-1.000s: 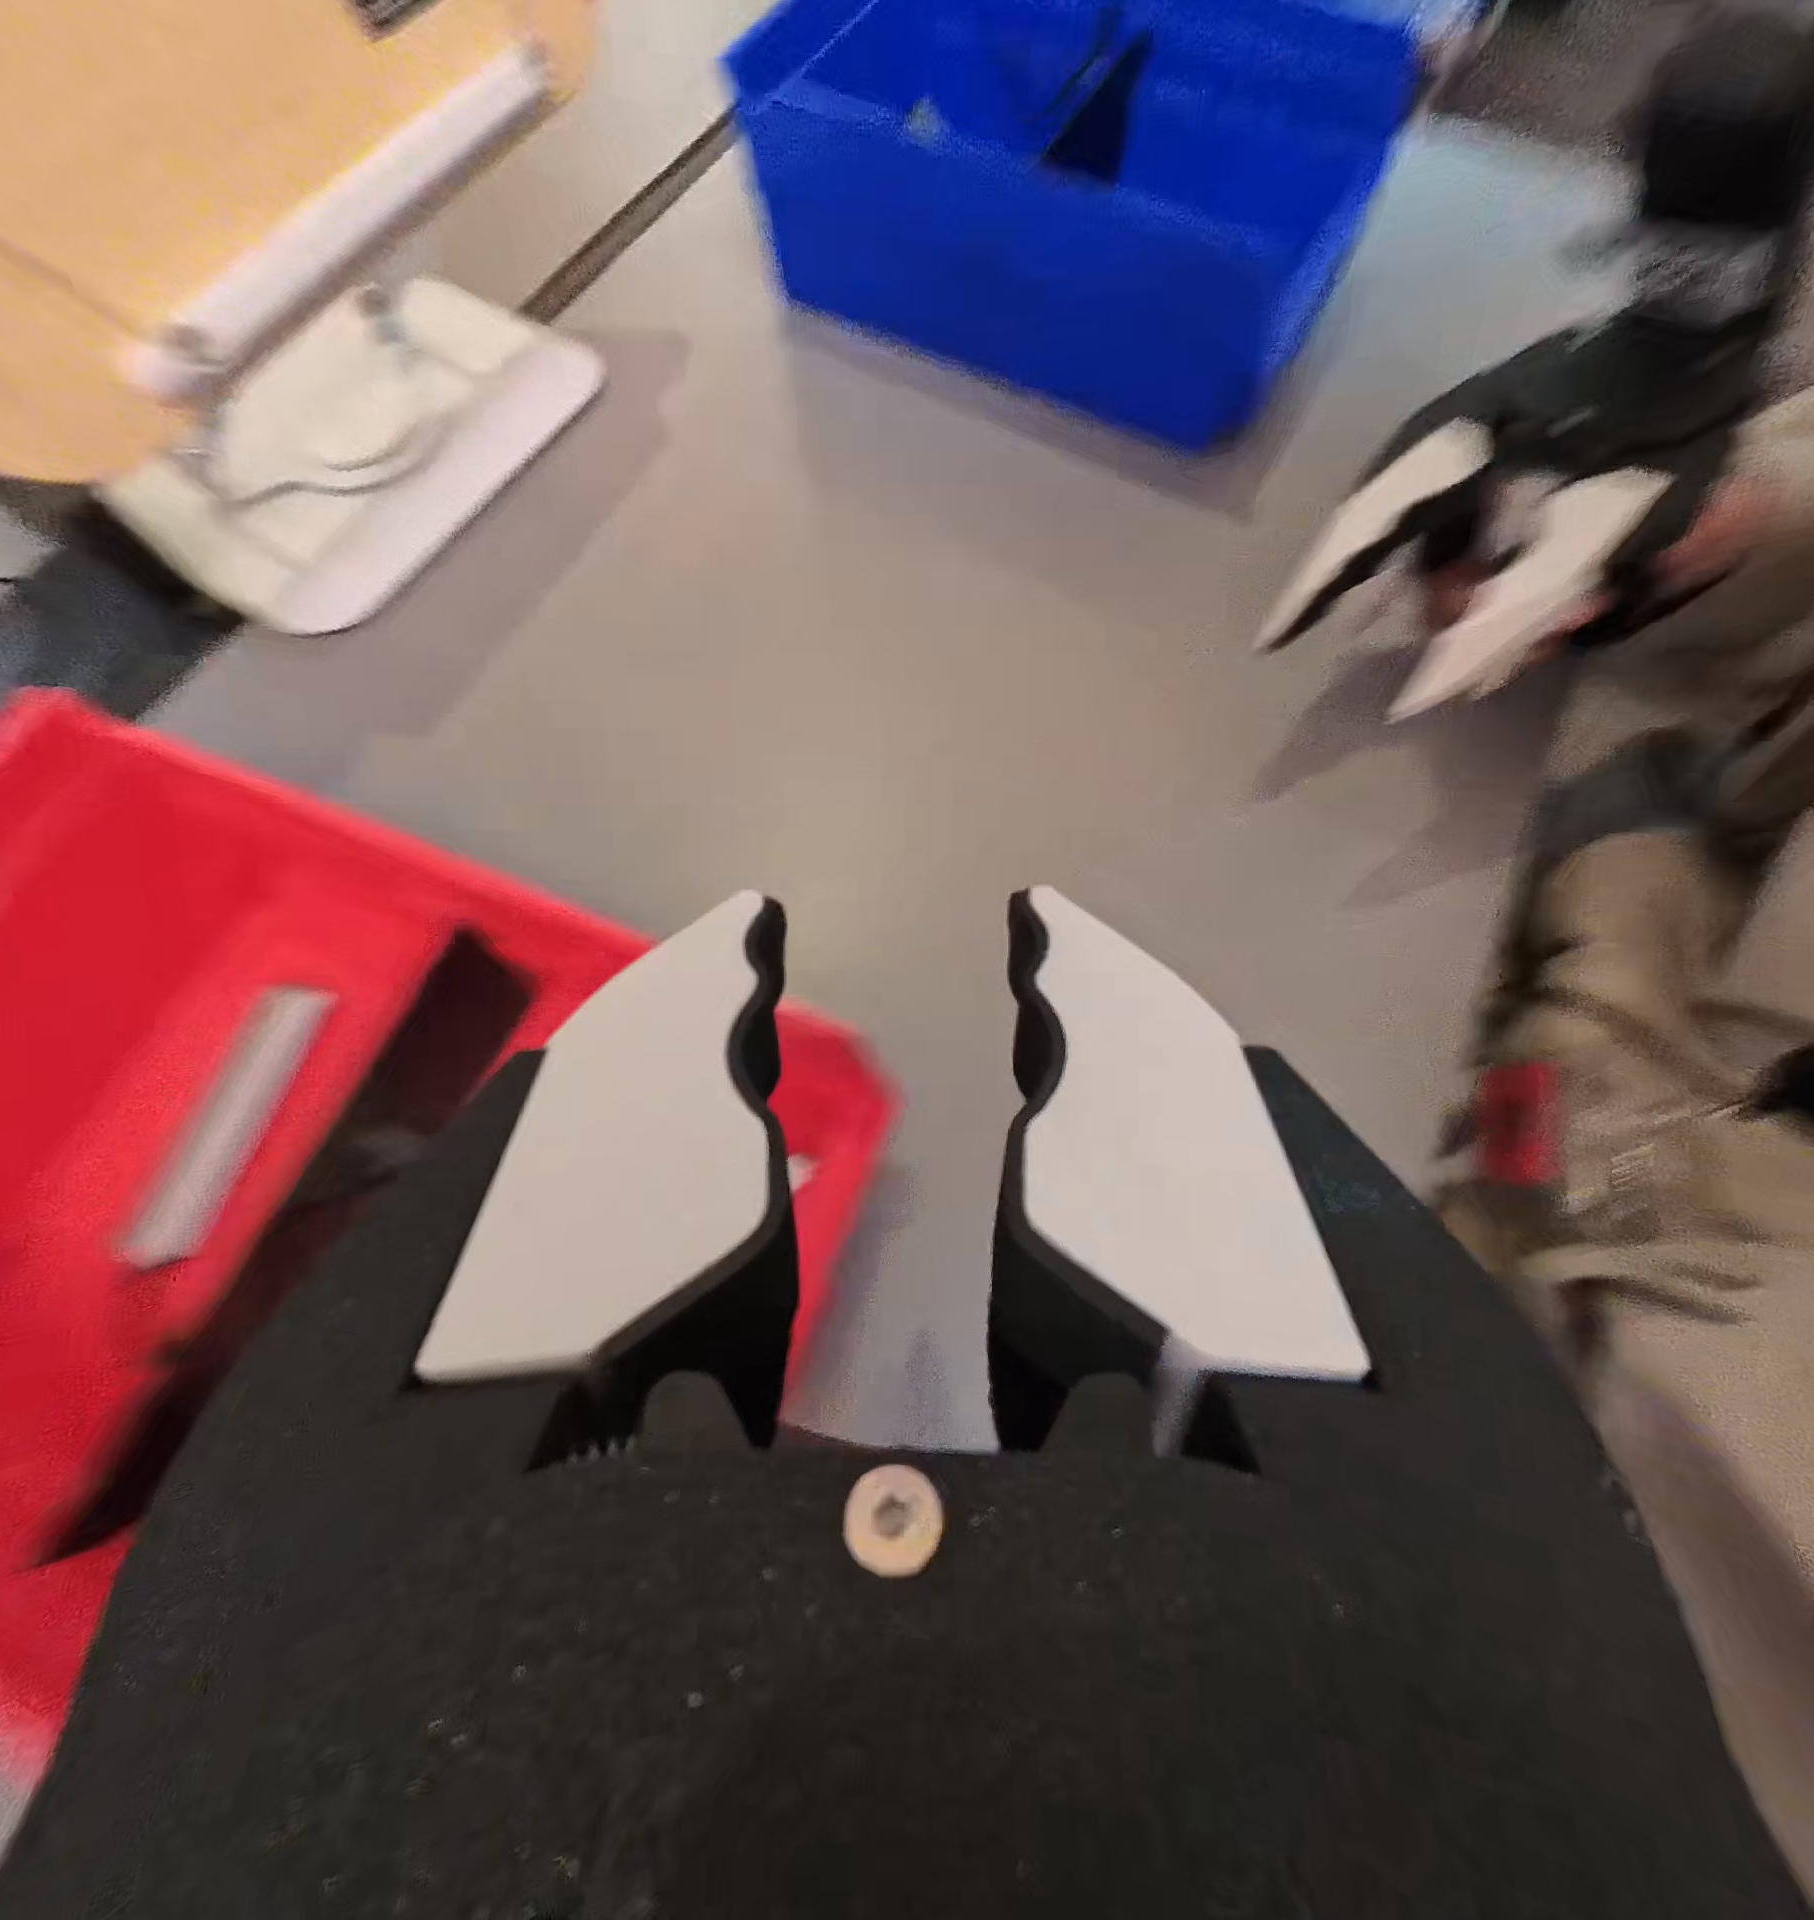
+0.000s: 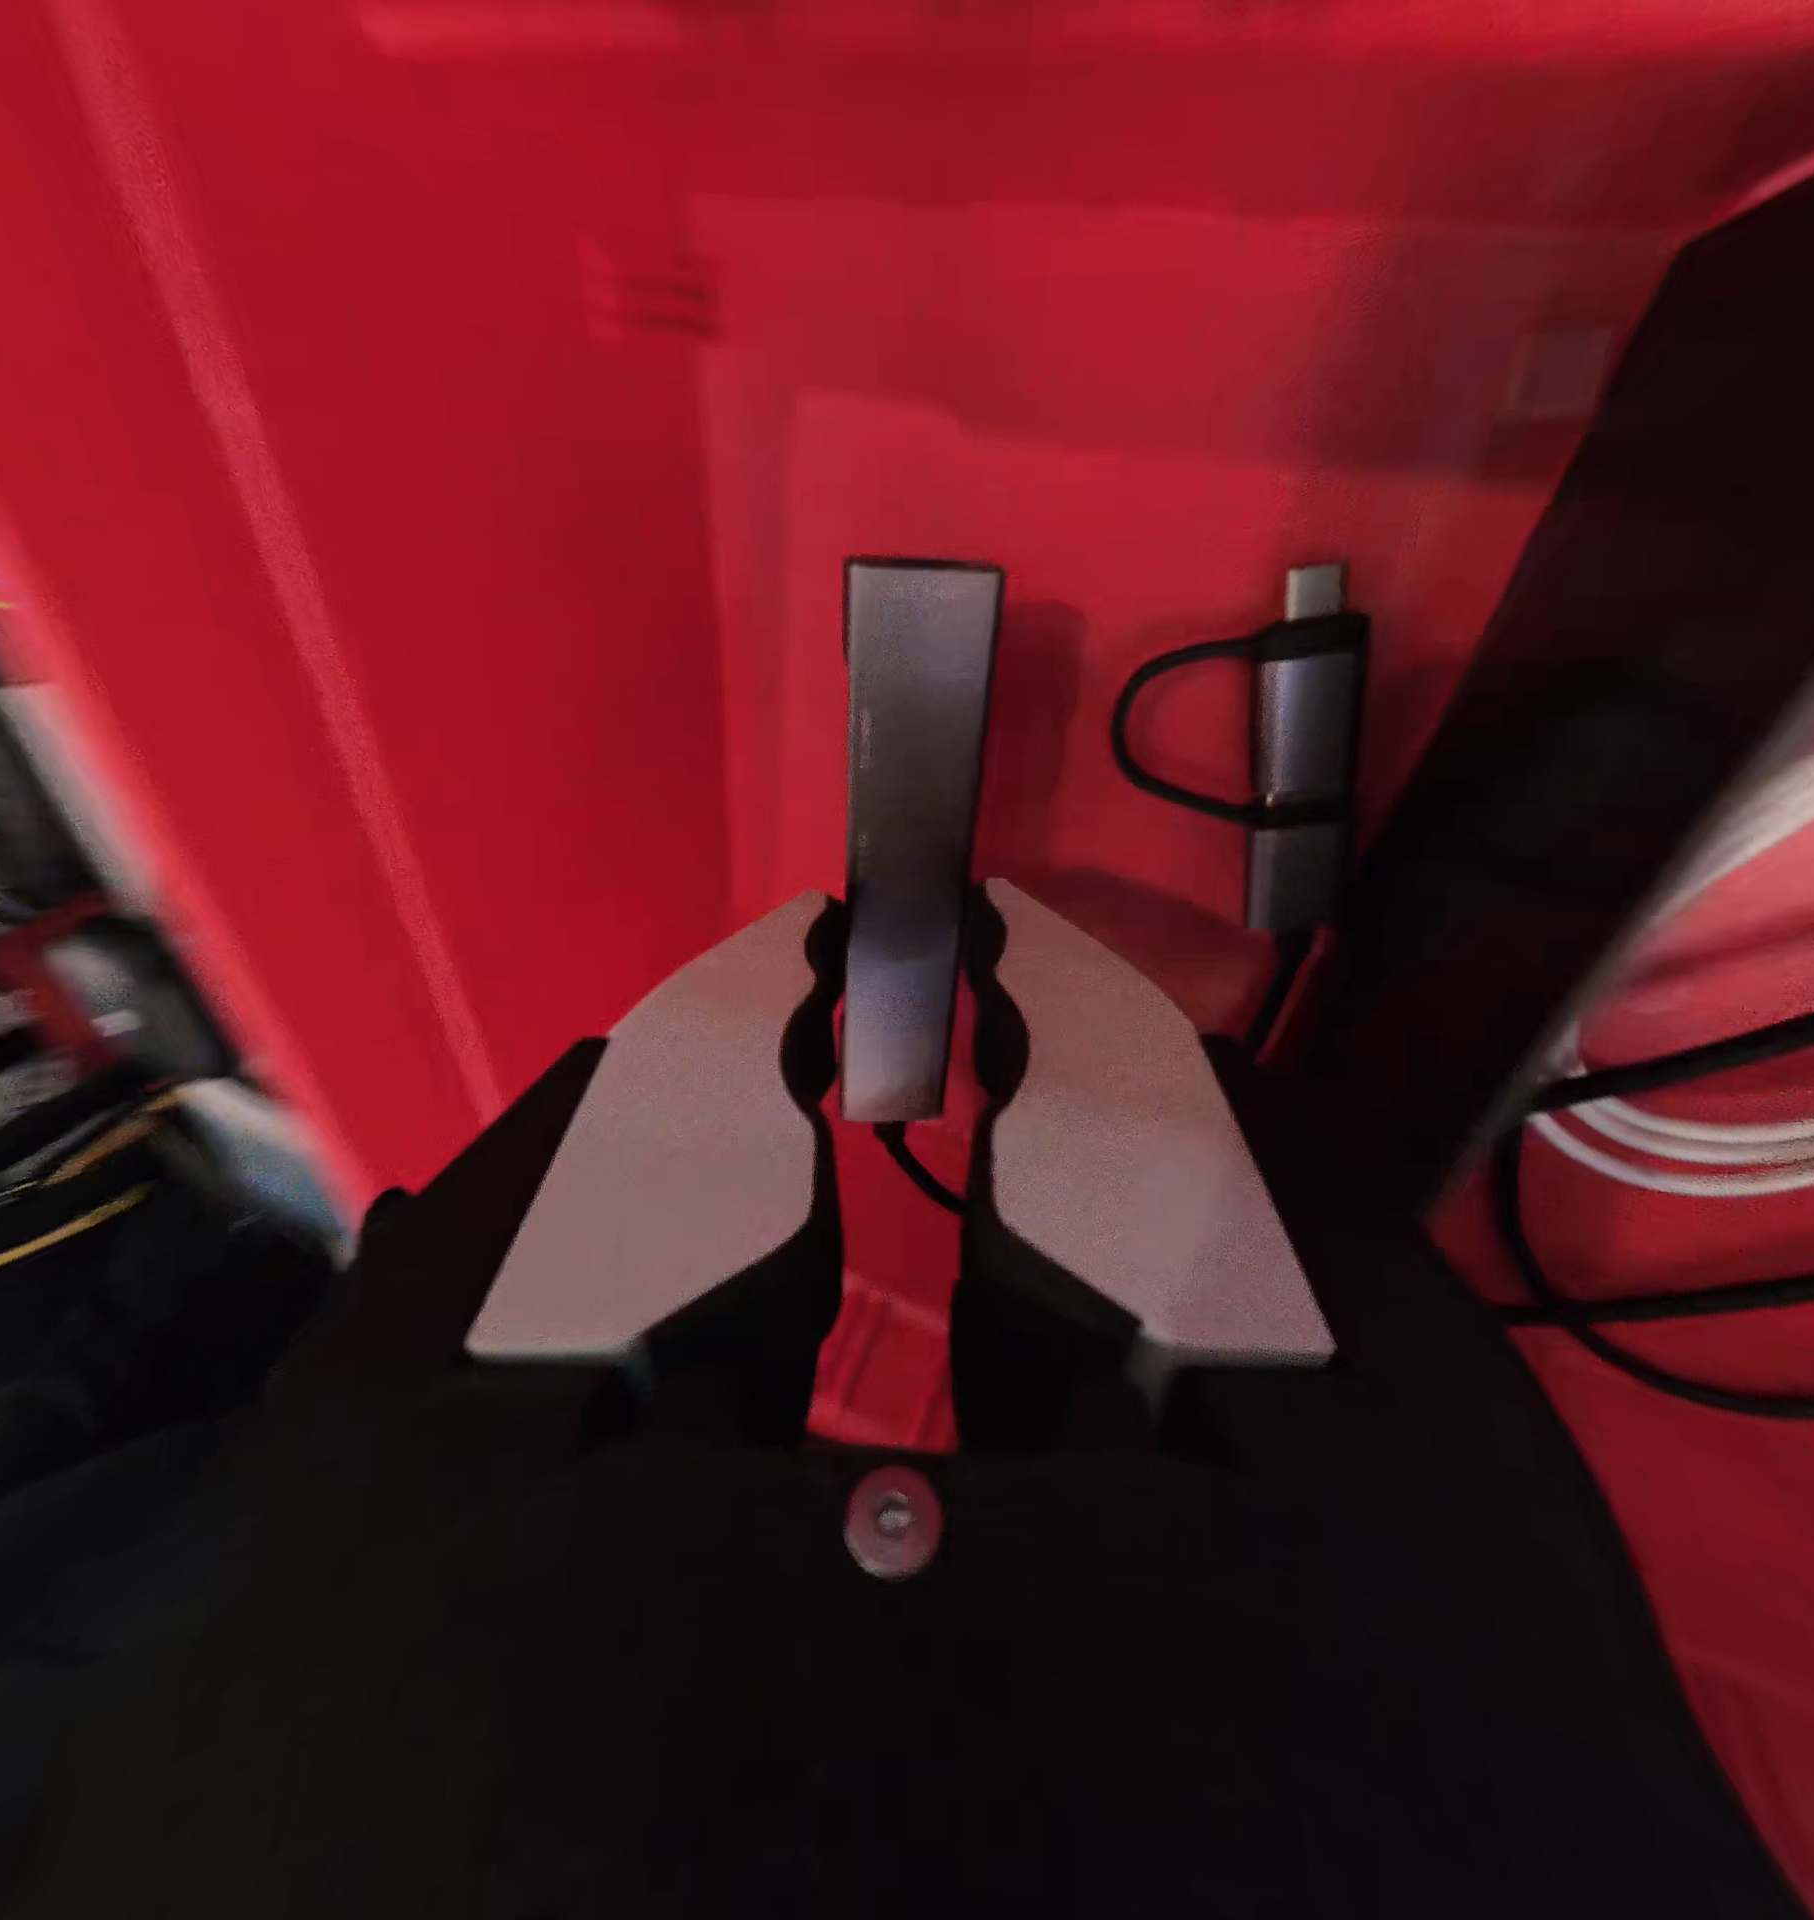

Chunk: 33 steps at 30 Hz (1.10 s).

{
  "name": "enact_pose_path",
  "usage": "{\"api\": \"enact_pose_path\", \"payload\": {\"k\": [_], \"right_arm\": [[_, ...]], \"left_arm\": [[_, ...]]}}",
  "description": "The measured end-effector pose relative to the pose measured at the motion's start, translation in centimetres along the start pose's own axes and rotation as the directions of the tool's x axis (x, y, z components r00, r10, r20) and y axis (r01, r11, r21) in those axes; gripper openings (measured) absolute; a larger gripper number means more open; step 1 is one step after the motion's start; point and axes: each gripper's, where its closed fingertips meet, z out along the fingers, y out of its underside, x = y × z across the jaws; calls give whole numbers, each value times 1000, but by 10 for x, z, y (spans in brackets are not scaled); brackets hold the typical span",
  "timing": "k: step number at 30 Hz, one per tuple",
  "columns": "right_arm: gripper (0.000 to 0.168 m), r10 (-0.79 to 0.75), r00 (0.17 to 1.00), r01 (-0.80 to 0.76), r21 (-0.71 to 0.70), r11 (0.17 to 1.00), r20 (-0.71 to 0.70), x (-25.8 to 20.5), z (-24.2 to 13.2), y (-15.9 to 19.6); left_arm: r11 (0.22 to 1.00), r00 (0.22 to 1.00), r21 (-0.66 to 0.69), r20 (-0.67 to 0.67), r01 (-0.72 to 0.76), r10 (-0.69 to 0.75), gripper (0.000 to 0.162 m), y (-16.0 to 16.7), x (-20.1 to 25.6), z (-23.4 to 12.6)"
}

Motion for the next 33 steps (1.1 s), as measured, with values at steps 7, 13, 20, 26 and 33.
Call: {"api": "enact_pose_path", "payload": {"k": [7, 13, 20, 26, 33], "right_arm": [[32, -48, 997, 55, 122, 991, -59, 9, 4, -49], [50, -250, 950, 280, 161, 946, -186, 5, 23, -137], [45, -383, 867, 478, 315, 820, -320, -27, 28, -197], [28, -385, 878, 459, 270, 847, -285, -27, 26, -177], [7, -412, 873, 468, 210, 858, -262, -17, 27, -159]], "left_arm": [[974, 782, 64, 609, -216, 134, 22, -57, -18, -172], [893, 419, -27, 877, -449, 237, 21, -150, 39, -283], [813, 330, 102, 937, -573, 115, 21, -232, 110, -316], [778, 271, 89, 957, -622, 107, 21, -260, 143, -305], [785, 263, 74, 958, -616, 115, 21, -260, 147, -294]]}}
